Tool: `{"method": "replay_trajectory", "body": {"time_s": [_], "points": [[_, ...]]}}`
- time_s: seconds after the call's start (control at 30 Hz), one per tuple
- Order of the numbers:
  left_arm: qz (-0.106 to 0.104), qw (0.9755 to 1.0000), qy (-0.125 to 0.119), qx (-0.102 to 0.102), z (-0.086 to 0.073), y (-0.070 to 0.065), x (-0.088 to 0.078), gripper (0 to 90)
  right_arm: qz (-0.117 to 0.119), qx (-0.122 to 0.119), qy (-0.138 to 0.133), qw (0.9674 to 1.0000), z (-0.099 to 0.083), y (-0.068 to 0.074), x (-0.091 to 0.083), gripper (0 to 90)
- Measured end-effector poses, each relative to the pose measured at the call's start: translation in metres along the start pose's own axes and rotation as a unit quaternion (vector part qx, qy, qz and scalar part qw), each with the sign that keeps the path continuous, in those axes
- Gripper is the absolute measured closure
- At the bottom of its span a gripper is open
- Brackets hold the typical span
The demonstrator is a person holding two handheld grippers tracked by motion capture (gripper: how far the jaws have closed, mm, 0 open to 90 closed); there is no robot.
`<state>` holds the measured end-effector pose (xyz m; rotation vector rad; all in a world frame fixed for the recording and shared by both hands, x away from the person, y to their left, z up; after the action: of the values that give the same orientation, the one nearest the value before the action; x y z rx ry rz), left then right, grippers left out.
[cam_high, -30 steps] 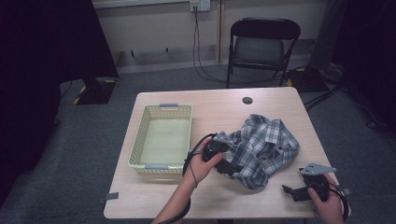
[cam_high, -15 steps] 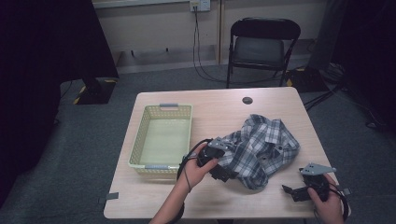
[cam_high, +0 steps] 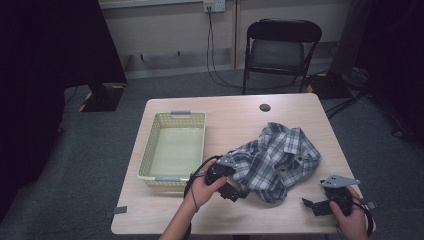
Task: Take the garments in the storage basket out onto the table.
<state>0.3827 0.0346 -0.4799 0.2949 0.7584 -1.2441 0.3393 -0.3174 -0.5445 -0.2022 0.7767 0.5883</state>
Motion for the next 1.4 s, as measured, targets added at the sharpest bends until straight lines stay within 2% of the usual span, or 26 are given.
{"method": "replay_trajectory", "body": {"time_s": [0.63, 0.97, 1.23, 1.3, 1.4], "points": [[-0.001, 0.9999, 0.013, -0.008, -0.027, 0.001, -0.014, 2.4, 0.0, 0.0, 0.0, 1.0, 0.0, 0.0, 0.0, 0.0], [-0.013, 0.9998, 0.014, 0.0, -0.039, -0.005, -0.022, 4.9, 0.0, 0.0, 0.0, 1.0, 0.0, 0.0, 0.0, 0.0], [-0.025, 0.9996, 0.015, 0.005, -0.045, -0.01, -0.024, 3.1, 0.0, 0.0, 0.0, 1.0, 0.0, 0.0, 0.0, 0.0], [-0.026, 0.9995, 0.011, 0.012, -0.046, -0.011, -0.025, 3.4, 0.0, 0.0, 0.0, 1.0, 0.0, 0.0, 0.0, 0.0], [-0.03, 0.9995, 0.013, 0.005, -0.048, -0.012, -0.026, 2.8, 0.0, 0.0, 0.0, 1.0, 0.0, 0.0, 0.0, 0.0]]}}
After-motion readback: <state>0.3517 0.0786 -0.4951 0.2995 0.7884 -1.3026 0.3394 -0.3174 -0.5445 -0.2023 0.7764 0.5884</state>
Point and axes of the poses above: each handheld gripper's, and its own axes: x roughly forward along the jaws, z roughly out of its top, y roughly to its left, the point moved 3 cm from there along x, roughly forward along the jaws, and after that the axes turned 4 degrees about x, right-handed, at the moved point
